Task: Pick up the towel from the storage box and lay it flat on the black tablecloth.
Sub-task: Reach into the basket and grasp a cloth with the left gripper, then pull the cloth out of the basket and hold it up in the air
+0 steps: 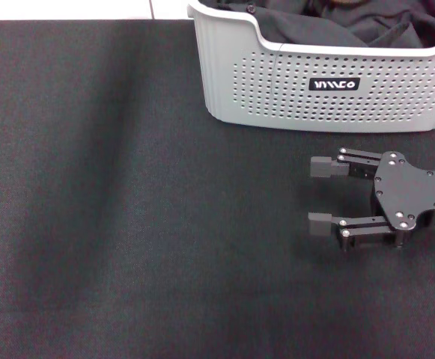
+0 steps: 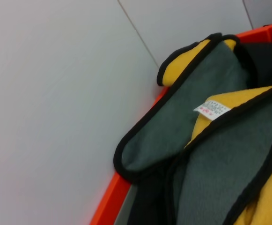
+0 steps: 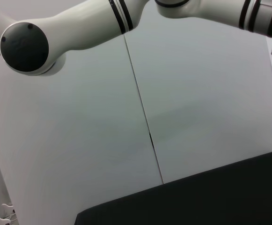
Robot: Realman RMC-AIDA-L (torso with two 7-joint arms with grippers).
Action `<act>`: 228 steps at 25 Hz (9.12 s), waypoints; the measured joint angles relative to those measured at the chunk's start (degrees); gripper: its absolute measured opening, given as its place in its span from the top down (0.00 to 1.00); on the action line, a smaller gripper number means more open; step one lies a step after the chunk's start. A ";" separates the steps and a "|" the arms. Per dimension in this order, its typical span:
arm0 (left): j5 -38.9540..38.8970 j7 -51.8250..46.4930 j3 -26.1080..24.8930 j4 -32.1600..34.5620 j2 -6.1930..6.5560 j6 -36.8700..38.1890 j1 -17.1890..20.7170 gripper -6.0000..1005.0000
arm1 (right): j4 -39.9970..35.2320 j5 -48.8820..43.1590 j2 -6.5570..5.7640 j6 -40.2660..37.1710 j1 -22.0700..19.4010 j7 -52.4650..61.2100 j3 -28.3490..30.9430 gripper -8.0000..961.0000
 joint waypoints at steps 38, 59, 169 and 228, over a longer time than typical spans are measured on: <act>-50.70 -6.55 2.73 28.99 0.07 4.84 27.27 0.98 | 0.55 1.67 -0.18 2.02 -1.12 -1.29 2.55 0.11; -77.97 -15.49 -10.17 21.77 1.63 41.05 36.42 0.98 | -0.80 2.98 -0.27 2.28 -0.05 -2.16 3.93 0.11; -52.78 -0.29 -4.85 26.44 5.63 58.62 26.09 0.98 | -10.54 -5.51 -4.40 6.50 -0.77 0.11 1.49 0.62; -57.44 0.39 -1.97 26.53 5.57 62.06 27.88 0.98 | -6.46 -7.39 -3.38 5.23 -1.24 -0.42 8.44 0.48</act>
